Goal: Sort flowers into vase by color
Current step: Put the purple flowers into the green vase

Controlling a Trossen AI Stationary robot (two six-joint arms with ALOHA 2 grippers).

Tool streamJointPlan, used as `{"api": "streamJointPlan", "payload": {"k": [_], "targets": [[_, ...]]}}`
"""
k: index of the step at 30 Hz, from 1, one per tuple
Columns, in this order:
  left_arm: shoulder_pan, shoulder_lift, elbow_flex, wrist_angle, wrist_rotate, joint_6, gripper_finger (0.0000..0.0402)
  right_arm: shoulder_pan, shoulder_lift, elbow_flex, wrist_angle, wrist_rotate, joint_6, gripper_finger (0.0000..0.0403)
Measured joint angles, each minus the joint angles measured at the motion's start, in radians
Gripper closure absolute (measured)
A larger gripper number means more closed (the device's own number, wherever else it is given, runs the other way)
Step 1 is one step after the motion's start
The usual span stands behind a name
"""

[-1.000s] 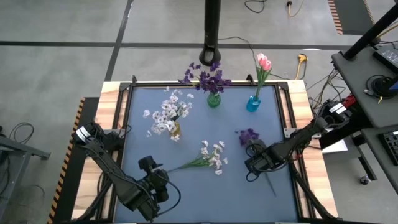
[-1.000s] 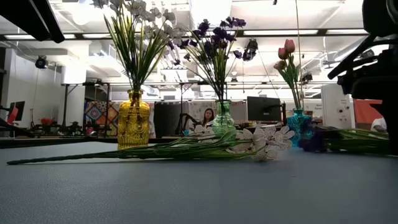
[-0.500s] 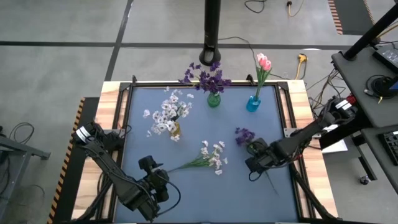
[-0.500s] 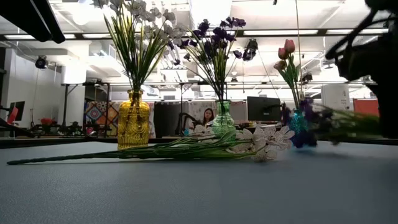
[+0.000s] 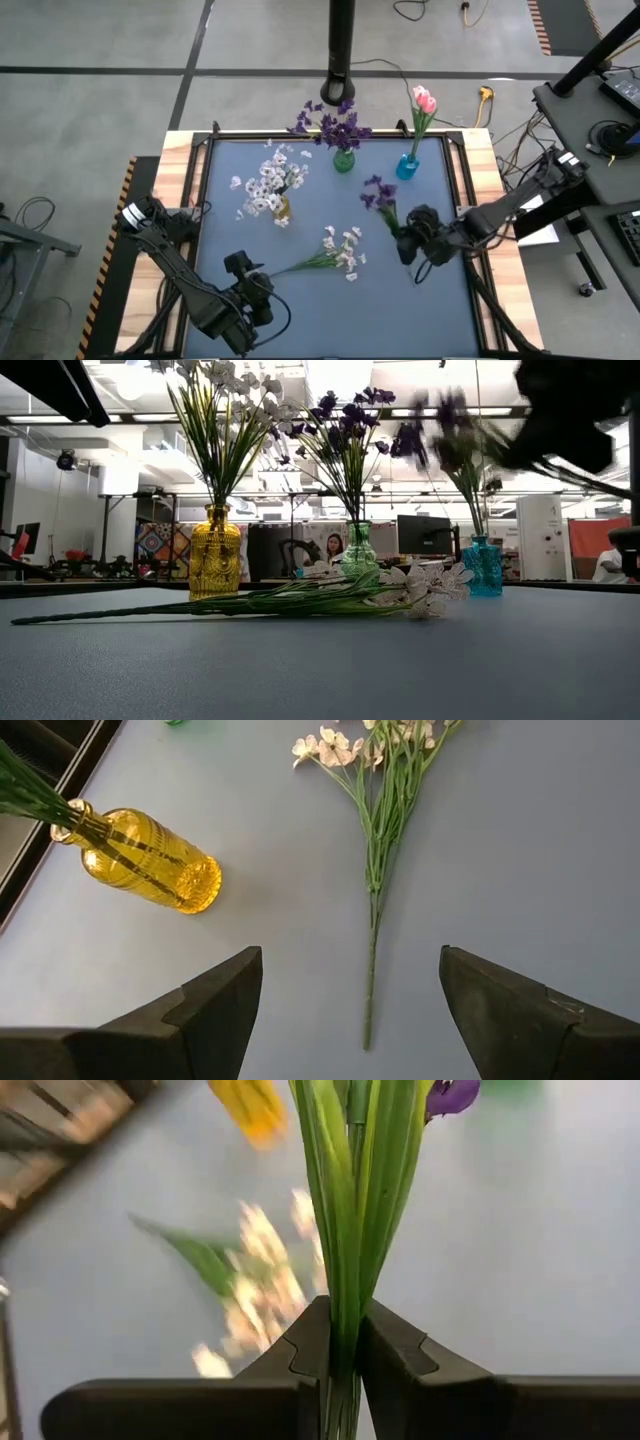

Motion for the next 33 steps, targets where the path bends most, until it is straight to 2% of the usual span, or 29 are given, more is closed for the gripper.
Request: {"api": "streamJointPlan", "payload": {"k": [8, 10, 13, 15, 18, 23, 28, 33], "targets": [[0.001, 0.000, 0.000, 0.012, -0.026, 0.000, 0.0116, -0.002, -0.027, 0.001, 0.414, 0.315, -0.618, 0.0365], [0.001, 0.000, 0.000, 0.013, -0.038, 0.000, 0.0116, -0.018, -0.024, 0.001, 0.505, 0.358, -0.748, 0.0365], [0.003, 0.000, 0.000, 0.014, -0.038, 0.000, 0.0116, -0.062, -0.023, -0.005, 0.656, 0.348, -0.905, 0.0365], [0.003, 0.000, 0.000, 0.014, -0.038, 0.000, 0.0116, -0.098, -0.025, -0.009, 0.748, 0.287, -1.016, 0.0365], [0.003, 0.000, 0.000, 0.015, -0.038, 0.000, 0.0116, -0.161, -0.026, -0.013, 0.860, 0.127, -1.168, 0.0365], [0.003, 0.000, 0.000, 0.015, -0.038, 0.000, 0.0116, -0.286, -0.026, -0.014, 0.974, -0.123, -1.307, 0.0365], [0.003, 0.000, 0.000, 0.015, -0.038, 0.000, 0.0116, -0.435, -0.016, -0.040, 1.110, -0.371, -1.374, 0.0365], [0.003, 0.000, 0.000, 0.015, -0.038, 0.000, 0.0116, -0.597, 0.006, -0.114, 1.329, -0.510, -1.386, 0.0365]]}}
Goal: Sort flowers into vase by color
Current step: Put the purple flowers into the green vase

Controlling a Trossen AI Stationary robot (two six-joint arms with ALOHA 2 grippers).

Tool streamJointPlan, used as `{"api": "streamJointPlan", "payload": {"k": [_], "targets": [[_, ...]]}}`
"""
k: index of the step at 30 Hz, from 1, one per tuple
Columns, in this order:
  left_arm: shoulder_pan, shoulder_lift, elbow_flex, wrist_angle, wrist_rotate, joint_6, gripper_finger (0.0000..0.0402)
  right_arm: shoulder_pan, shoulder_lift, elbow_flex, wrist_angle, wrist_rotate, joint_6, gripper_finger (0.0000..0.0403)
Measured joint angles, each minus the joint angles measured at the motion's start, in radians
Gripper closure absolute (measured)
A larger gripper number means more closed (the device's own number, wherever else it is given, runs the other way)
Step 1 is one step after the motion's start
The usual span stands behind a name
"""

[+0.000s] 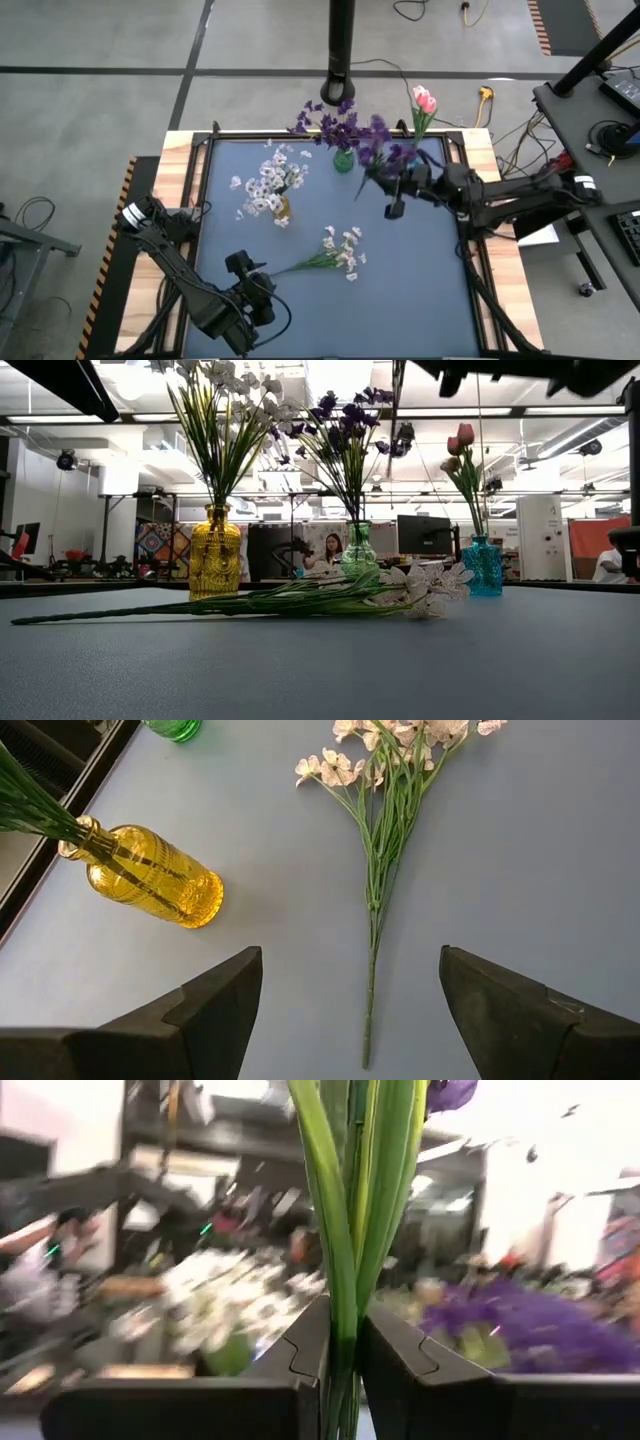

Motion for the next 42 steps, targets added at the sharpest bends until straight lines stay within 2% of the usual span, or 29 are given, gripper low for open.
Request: {"api": "streamJointPlan", "payload": {"k": [7, 16, 26, 42], "targets": [[0.000, 0.000, 0.000, 0.000, 0.000, 0.000, 0.0116, -0.177, 0.078, -0.109, 0.372, 0.060, -0.021, 0.0365], [0.003, 0.000, 0.000, -0.001, 0.000, 0.000, 0.0116, -0.297, 0.268, -0.087, 0.609, 0.100, -0.032, 0.0365], [0.003, 0.000, 0.000, -0.001, 0.000, 0.000, 0.0116, -0.338, 0.418, -0.037, 0.695, 0.135, -0.049, 0.0365], [0.003, 0.000, 0.000, -0.002, 0.000, 0.000, 0.0116, -0.371, 0.467, -0.022, 0.704, 0.136, -0.051, 0.0365]]}}
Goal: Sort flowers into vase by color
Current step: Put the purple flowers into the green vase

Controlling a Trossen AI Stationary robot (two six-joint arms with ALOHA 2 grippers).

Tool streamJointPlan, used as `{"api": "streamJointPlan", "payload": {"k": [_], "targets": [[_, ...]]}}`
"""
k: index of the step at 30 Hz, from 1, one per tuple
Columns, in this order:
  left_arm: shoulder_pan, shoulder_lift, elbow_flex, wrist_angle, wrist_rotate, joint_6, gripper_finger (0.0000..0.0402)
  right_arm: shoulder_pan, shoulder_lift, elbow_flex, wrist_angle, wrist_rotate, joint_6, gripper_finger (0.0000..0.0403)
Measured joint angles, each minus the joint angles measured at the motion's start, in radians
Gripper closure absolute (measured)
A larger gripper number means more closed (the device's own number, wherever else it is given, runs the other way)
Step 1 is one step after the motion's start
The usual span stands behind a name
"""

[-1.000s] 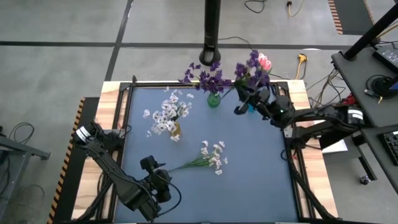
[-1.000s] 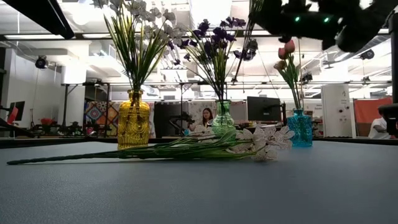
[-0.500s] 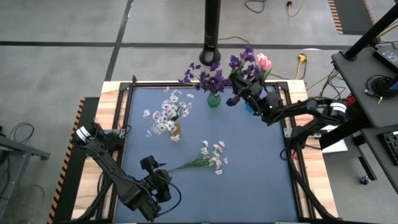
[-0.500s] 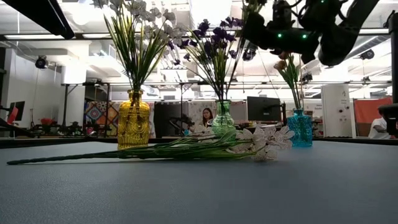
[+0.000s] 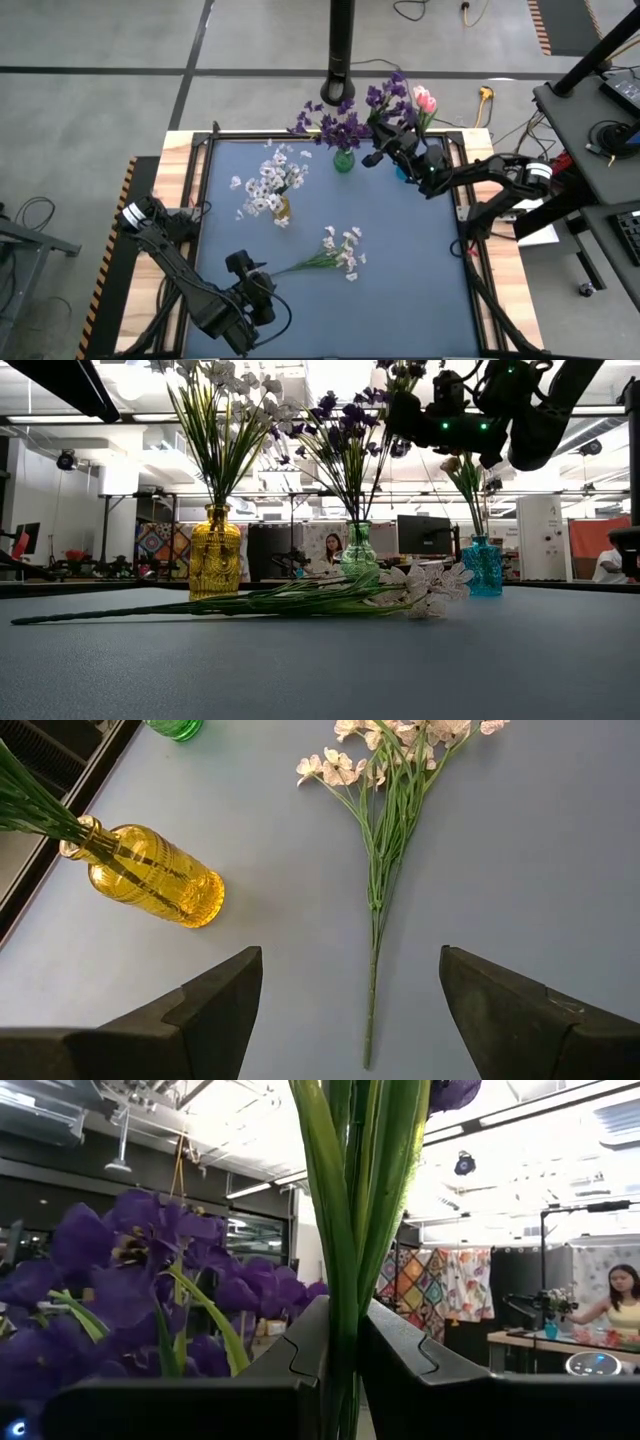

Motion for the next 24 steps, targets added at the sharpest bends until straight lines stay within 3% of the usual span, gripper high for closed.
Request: {"api": "streamJointPlan", "payload": {"k": [24], "targets": [[0.002, 0.000, 0.000, 0.000, 0.000, 0.000, 0.0116, 0.000, 0.000, 0.000, -0.017, 0.000, 0.054, 0.0365]]}}
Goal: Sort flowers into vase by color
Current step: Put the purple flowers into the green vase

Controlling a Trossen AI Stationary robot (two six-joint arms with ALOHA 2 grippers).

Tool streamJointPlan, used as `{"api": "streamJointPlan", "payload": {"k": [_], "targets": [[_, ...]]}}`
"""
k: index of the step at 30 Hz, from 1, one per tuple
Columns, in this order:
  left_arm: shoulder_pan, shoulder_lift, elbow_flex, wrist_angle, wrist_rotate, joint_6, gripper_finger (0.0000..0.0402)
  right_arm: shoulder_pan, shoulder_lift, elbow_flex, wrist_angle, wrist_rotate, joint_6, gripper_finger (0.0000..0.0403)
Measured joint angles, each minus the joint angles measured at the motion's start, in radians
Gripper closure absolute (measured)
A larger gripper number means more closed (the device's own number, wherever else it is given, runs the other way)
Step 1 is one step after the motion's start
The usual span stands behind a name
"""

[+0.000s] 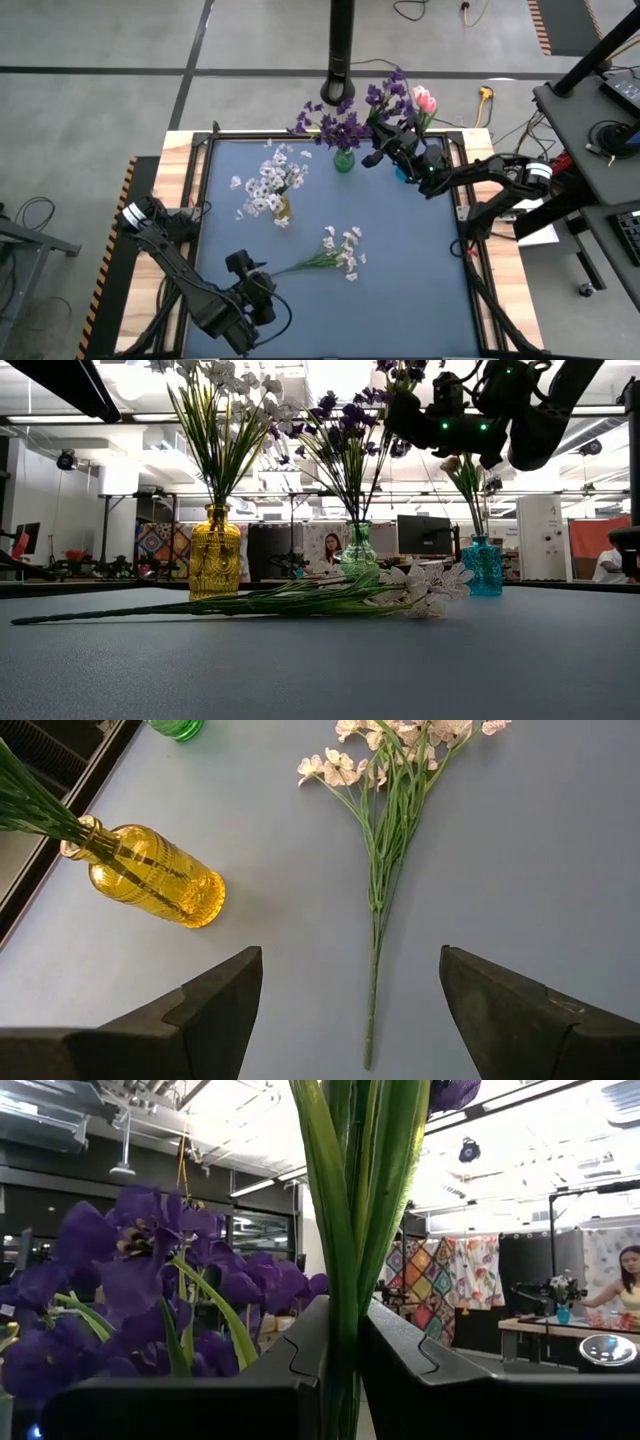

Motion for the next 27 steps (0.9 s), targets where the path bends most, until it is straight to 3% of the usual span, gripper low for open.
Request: {"api": "streamJointPlan", "payload": {"k": [27], "targets": [[0.001, 0.000, 0.000, -0.003, 0.000, 0.000, 0.0116, 0.000, 0.000, 0.000, -0.135, 0.000, -0.023, 0.0356]]}}
